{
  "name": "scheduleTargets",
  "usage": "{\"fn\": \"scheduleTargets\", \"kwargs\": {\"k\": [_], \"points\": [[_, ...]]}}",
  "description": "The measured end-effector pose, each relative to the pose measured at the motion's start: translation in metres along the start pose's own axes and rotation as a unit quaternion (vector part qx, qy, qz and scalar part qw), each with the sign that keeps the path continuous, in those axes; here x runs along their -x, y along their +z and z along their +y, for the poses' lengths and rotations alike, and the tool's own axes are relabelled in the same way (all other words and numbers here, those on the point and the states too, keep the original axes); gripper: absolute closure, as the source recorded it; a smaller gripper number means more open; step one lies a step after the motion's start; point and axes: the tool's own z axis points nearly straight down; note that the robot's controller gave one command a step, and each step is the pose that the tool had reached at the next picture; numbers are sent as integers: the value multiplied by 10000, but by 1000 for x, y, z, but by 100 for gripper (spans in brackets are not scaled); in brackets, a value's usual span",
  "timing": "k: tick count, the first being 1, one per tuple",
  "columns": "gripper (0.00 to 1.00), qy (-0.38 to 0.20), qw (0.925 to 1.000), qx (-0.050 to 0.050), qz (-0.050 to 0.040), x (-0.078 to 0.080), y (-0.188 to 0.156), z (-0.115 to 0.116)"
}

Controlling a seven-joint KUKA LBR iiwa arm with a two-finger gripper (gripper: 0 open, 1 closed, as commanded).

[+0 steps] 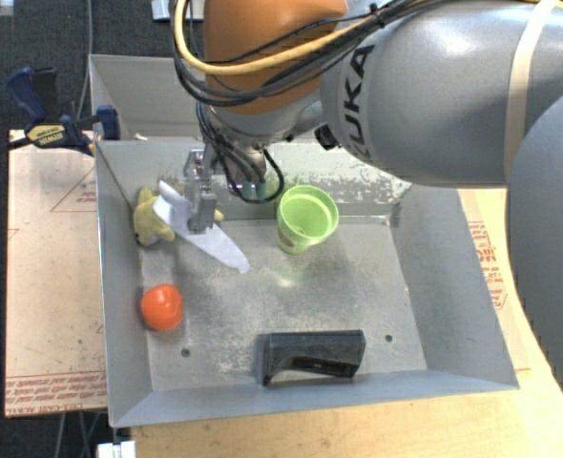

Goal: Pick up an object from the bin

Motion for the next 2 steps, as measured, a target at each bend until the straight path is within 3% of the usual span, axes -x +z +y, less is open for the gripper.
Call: {"fn": "scheduleTargets", "kwargs": {"k": [1,2], "points": [[100,617,9981,-5,23,14,63,-29],[100,1093,9940,-6,30,-37,90,-83]]}}
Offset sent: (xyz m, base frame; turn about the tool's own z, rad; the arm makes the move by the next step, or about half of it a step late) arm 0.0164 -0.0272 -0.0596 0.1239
